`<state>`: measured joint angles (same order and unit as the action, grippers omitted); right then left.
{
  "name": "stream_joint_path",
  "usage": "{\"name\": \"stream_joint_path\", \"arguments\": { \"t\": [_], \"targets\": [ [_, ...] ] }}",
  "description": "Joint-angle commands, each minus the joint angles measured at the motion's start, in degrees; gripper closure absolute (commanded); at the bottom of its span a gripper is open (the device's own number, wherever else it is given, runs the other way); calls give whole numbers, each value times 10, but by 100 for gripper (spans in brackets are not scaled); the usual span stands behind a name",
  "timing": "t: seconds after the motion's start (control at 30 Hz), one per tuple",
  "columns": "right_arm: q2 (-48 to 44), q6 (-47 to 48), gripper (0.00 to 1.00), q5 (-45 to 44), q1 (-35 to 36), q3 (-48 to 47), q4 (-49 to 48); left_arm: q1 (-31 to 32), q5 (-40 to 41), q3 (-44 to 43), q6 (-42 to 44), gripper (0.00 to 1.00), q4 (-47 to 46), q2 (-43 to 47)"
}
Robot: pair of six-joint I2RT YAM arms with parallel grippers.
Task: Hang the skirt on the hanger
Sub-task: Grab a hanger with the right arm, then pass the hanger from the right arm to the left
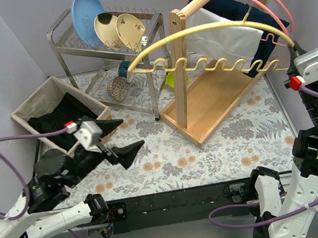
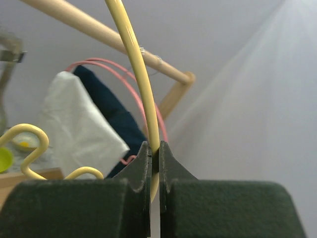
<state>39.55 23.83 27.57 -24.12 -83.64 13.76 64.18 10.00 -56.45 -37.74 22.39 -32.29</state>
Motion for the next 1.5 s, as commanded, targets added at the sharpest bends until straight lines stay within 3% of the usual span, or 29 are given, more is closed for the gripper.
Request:
{"name": "stream_joint_path", "arguments": {
  "t": [0.0,0.1,0.3,0.47,0.77,0.97,1.07,1.2,1.47],
  "targets": [
    [-5,-35,99,143,-5,0,46,-4,-38,-116,-36,2,69,-8],
    [-17,-5,99,165,-6,43,61,-4,-96,-182,-48,2,101,-15],
    [-55,110,99,229,-6,137,130,-4,-96,-268,-70,2,164,-63],
    [-90,201,99,298,-6,219,185,-4,-116,-285,-128,2,169,-134],
    [-117,346,99,350,-5,267,285,-3,-157,-325,-182,2,189,-302],
    [-126,396,99,372,-3,288,311,-4,-234,-379,-193,21,248,-392],
    [-127,457,99,394,-2,293,354,-4,-264,-366,-197,24,244,-397],
    [-129,553,99,431,-1,298,433,-4,-305,-344,-202,37,231,-395],
    [-131,587,99,464,-1,305,468,-4,-373,-275,-235,51,195,-388]
  ]
}}
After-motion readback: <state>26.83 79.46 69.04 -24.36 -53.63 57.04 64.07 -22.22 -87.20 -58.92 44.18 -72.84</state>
